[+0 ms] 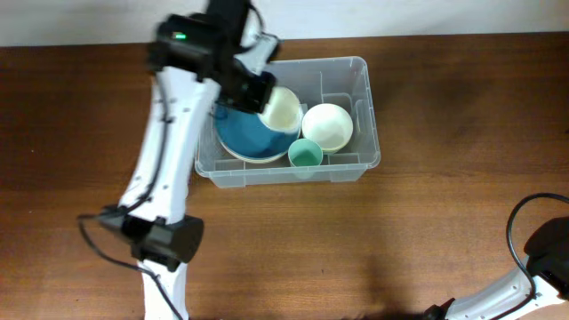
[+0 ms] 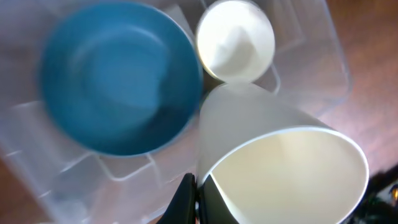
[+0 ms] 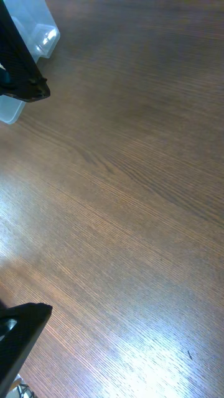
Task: Pack container
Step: 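Carry the cream cup over the container and drop it into the mint-green cup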
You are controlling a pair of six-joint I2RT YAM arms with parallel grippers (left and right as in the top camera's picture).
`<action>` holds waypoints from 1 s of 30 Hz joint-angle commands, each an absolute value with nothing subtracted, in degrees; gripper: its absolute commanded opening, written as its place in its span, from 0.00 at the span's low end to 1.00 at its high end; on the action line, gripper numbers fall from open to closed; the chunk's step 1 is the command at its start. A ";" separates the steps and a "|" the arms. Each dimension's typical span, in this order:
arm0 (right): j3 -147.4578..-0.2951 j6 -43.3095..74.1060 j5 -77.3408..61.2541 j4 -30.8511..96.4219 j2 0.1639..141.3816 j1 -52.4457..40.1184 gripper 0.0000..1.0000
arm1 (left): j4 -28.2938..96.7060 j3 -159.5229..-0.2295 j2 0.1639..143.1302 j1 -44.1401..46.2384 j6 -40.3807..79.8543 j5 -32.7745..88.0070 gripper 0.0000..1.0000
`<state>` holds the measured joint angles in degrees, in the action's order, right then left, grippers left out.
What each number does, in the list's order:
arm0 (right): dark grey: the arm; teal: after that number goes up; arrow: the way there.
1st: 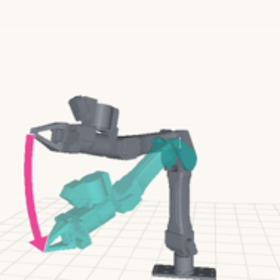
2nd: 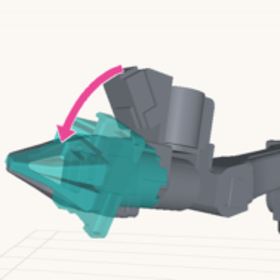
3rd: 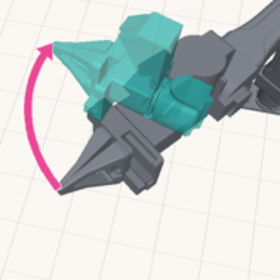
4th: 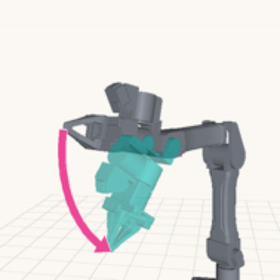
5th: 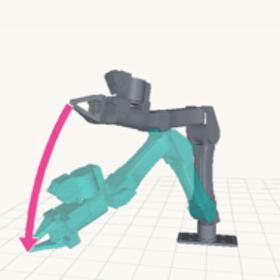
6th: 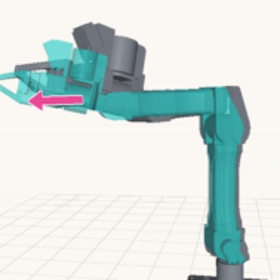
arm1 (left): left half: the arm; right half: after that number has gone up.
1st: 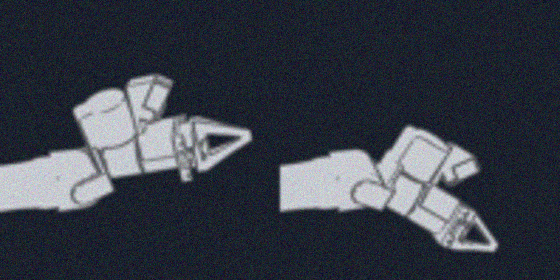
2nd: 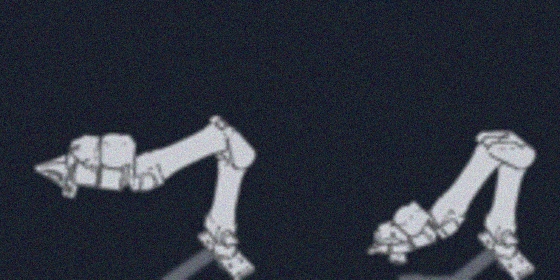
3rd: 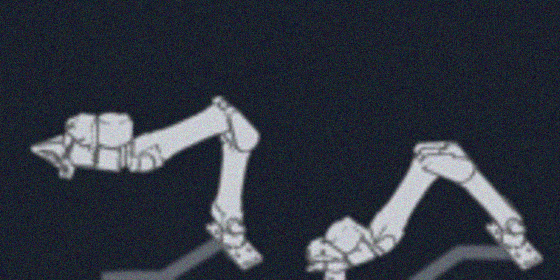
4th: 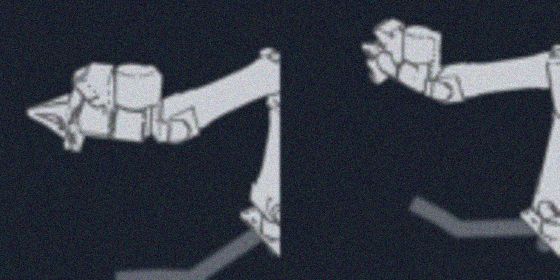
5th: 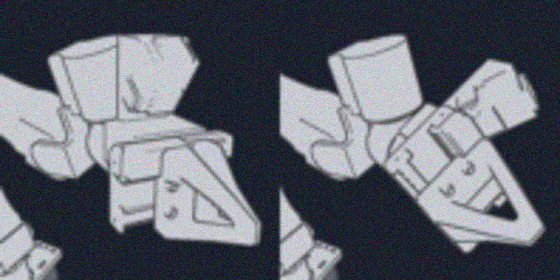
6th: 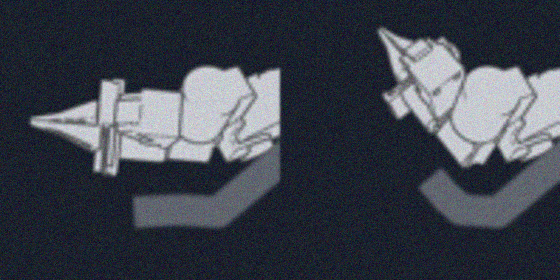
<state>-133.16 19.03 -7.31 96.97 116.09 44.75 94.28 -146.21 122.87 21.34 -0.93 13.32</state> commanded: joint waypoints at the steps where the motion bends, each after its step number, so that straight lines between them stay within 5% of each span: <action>1: -133.01 18.65 -6.81 97.10 115.52 44.64 0.99 | 93.43 -142.85 125.67 23.59 -2.24 13.63 0.02; 24: -133.01 18.65 -6.81 97.10 115.52 44.64 0.99 | 88.29 -135.79 128.33 27.75 -2.26 13.74 0.09; 30: -133.01 18.65 -6.81 97.10 115.52 44.64 0.99 | 88.55 -135.79 130.69 27.75 -2.24 14.00 0.00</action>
<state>-133.16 19.03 -7.31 96.99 116.09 44.75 88.49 -136.05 128.20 27.70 -1.34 13.34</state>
